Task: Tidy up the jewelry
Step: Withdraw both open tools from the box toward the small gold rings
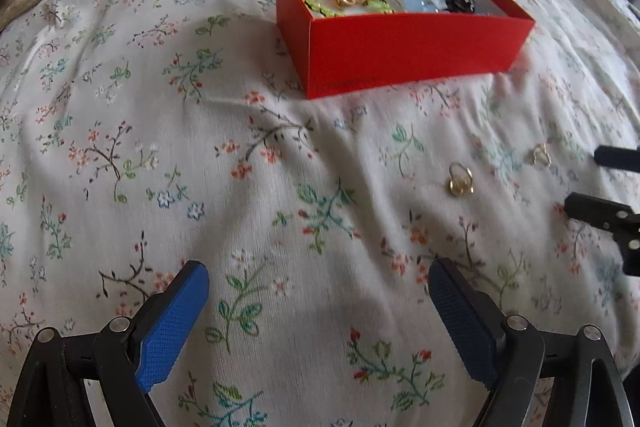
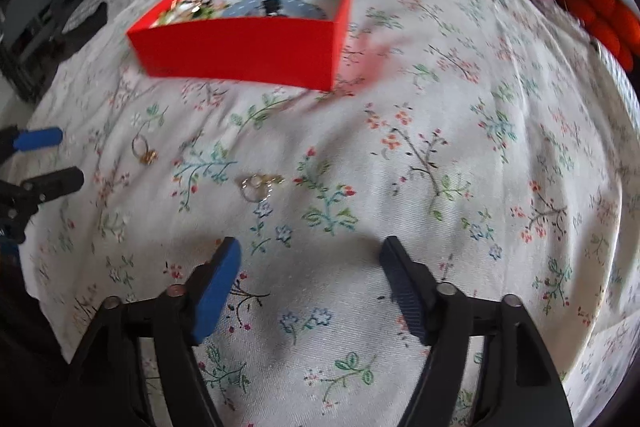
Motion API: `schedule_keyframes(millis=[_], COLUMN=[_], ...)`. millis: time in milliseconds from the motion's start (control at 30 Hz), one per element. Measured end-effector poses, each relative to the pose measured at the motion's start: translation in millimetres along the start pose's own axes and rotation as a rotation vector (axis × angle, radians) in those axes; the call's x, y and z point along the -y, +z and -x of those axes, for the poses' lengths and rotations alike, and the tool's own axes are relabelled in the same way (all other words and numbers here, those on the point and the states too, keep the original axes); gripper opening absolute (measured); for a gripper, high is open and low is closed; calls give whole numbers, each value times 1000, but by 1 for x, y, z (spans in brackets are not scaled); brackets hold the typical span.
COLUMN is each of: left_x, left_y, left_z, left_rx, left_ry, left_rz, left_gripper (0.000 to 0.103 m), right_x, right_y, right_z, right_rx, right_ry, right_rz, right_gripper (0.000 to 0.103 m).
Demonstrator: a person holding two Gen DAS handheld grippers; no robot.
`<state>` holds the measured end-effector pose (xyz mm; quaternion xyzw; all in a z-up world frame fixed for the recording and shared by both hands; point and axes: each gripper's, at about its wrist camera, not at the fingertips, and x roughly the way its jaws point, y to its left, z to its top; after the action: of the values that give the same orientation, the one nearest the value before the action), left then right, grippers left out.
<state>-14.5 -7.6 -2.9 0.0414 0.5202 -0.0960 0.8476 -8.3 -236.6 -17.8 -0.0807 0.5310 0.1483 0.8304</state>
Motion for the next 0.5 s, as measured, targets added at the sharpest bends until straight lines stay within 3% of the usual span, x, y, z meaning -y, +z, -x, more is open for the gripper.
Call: schedule_keyframes(millis=[133, 433, 500], left_x=[2, 19, 23], left_y=[-7, -6, -6], left_z=[-1, 0, 0], left_rx=[3, 30, 36], left_ry=[-4, -63, -71], left_rz=[-14, -72, -86], left_gripper=[92, 92, 92], right_x=[-10, -4, -9], right_y=[-4, 2, 5], right_z=[-3, -7, -9], right_rx=[43, 89, 96], right_ry=[-38, -7, -13], right_rz=[63, 32, 54], right_gripper=[80, 79, 75])
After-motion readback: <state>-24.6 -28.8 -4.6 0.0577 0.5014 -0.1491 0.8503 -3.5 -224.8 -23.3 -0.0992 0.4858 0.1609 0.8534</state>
